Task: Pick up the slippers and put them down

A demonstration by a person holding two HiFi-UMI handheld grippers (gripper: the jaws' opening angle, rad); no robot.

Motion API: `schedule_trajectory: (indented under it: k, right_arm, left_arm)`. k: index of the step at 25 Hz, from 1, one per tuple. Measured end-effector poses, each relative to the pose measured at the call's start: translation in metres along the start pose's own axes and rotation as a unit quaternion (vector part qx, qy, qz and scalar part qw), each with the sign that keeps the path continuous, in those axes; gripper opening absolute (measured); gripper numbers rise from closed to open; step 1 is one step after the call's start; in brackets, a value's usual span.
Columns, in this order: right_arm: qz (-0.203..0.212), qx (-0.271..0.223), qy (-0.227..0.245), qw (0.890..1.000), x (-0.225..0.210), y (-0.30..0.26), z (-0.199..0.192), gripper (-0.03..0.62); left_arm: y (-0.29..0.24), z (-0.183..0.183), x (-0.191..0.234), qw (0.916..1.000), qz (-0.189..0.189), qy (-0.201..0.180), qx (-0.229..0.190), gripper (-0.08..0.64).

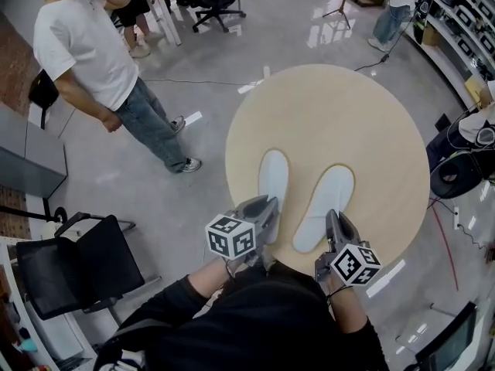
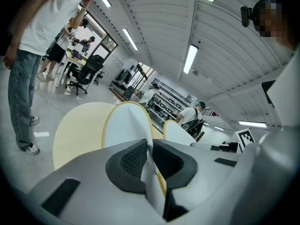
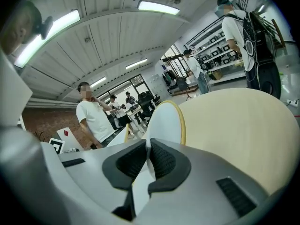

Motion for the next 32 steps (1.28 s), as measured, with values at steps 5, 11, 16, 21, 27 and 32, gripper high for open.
schedule_trajectory:
  k: [5, 11, 16, 21, 27, 32]
  right_arm:
    - [0.030, 0.005, -0.011, 0.999, -0.019, -0.016, 0.015, 0.031]
    - [0.069, 0.011, -0.023, 0.997, -0.024, -0.046, 0.026, 0.031]
    - [0.086, 0.021, -0.026, 0.996, -0.031, -0.077, 0.026, 0.031]
    - [0.079, 0.029, -0.034, 0.996, -0.023, -0.100, 0.020, 0.031]
    - [0.055, 0.031, -0.026, 0.998, 0.015, -0.150, 0.008, 0.031]
    - [0.013, 0.020, -0.056, 0.998, 0.040, -0.210, -0.002, 0.031]
  left_arm:
    - [-0.011, 0.006, -0.007, 0.9995, 0.033, -0.002, -0.004, 0.034]
    - [-0.011, 0.018, -0.008, 0.9973, 0.072, -0.018, 0.003, 0.034]
    - [-0.016, 0.029, 0.010, 0.9945, 0.101, -0.030, 0.000, 0.034]
    - [-0.017, 0.040, 0.041, 0.9929, 0.112, -0.041, 0.003, 0.034]
    - [-0.015, 0.069, 0.112, 0.9934, 0.099, -0.054, 0.022, 0.034]
    - [-0.029, 0.110, 0.180, 0.9918, 0.074, -0.079, 0.068, 0.034]
Point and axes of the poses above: the fingertips, and each gripper's own axes: y backward along the fingers, x to its left, z out of its top, the point moved 10 cm from there along y, backward along the fingers
